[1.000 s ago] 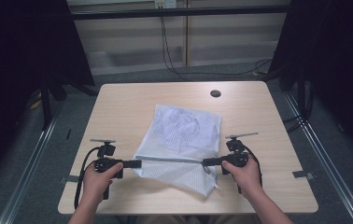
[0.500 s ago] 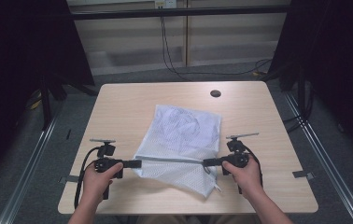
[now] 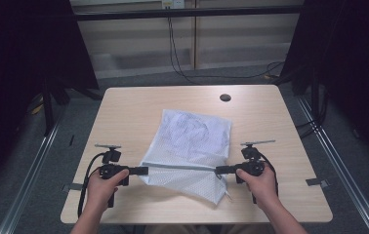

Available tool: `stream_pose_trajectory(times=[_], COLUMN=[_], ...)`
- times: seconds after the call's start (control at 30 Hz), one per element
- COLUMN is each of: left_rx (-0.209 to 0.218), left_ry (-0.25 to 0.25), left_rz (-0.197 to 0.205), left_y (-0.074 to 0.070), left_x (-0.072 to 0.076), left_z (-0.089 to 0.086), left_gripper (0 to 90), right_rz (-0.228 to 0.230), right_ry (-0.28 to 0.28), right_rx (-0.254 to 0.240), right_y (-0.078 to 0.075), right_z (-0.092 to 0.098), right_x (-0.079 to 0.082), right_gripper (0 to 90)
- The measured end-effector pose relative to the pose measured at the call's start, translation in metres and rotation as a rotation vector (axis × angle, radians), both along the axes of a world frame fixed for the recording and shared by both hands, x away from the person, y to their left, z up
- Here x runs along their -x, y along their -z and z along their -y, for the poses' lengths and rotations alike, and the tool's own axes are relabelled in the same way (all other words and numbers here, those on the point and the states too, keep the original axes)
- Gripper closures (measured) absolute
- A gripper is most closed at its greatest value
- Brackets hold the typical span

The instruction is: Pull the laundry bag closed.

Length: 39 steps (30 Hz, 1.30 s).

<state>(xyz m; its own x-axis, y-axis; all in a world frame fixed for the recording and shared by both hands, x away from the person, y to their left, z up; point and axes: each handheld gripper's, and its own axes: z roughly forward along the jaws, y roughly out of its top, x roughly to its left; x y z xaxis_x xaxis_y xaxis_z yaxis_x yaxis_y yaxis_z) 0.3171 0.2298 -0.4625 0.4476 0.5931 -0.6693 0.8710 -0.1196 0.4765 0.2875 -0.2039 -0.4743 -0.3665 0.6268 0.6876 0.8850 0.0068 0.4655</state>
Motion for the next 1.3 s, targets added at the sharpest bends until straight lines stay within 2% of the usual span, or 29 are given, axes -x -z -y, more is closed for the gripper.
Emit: stream_pose_trajectory(times=[0.03,0.07,0.43,0.5,0.6,0.63,0.67,0.7,0.8,0.83,0.87,1.3], left_rx=[0.005,-0.003,0.008,0.001,0.009,-0.008,0.005,-0.004,0.005,0.015,0.005,-0.007], left_ry=[-0.006,-0.002,-0.005,-0.003,-0.016,-0.006,-0.020,-0.009,-0.009,-0.020,-0.008,-0.013], left_rz=[-0.011,0.004,-0.004,0.006,-0.009,0.009,0.003,0.005,0.004,-0.010,0.009,0.010], left_y=[0.000,0.000,-0.001,-0.001,-0.001,0.000,-0.001,-0.001,-0.001,-0.001,-0.001,0.000], left_x=[0.000,-0.001,-0.001,-0.002,-0.001,-0.002,-0.002,-0.002,-0.002,-0.001,-0.002,-0.003], left_z=[0.000,-0.001,0.000,-0.001,-0.001,-0.003,-0.003,-0.004,-0.004,-0.003,-0.004,-0.004], left_gripper=[88.2,88.2,88.2,88.2,88.2,88.2,88.2,88.2,88.2,88.2,88.2,88.2], right_rz=[-0.001,-0.008,-0.004,0.004,0.004,0.008,0.011,0.011,0.010,0.009,0.010,0.015], right_ry=[0.001,0.004,0.018,0.019,0.024,0.027,0.032,0.042,0.054,0.057,0.058,0.058], right_rx=[0.002,0.008,0.000,0.001,0.015,0.018,0.022,0.019,0.008,0.009,0.008,0.010], right_y=[0.000,0.000,0.000,0.000,-0.001,-0.001,-0.001,-0.001,-0.001,-0.002,-0.002,-0.003], right_z=[0.000,0.000,0.007,0.007,0.008,0.009,0.011,0.014,0.019,0.020,0.020,0.020], right_x=[0.000,0.000,0.002,0.002,0.003,0.003,0.003,0.003,0.003,0.003,0.004,0.005], right_gripper=[87.2,87.2,87.2,87.2,87.2,87.2,87.2,87.2,87.2,87.2,87.2,87.2])
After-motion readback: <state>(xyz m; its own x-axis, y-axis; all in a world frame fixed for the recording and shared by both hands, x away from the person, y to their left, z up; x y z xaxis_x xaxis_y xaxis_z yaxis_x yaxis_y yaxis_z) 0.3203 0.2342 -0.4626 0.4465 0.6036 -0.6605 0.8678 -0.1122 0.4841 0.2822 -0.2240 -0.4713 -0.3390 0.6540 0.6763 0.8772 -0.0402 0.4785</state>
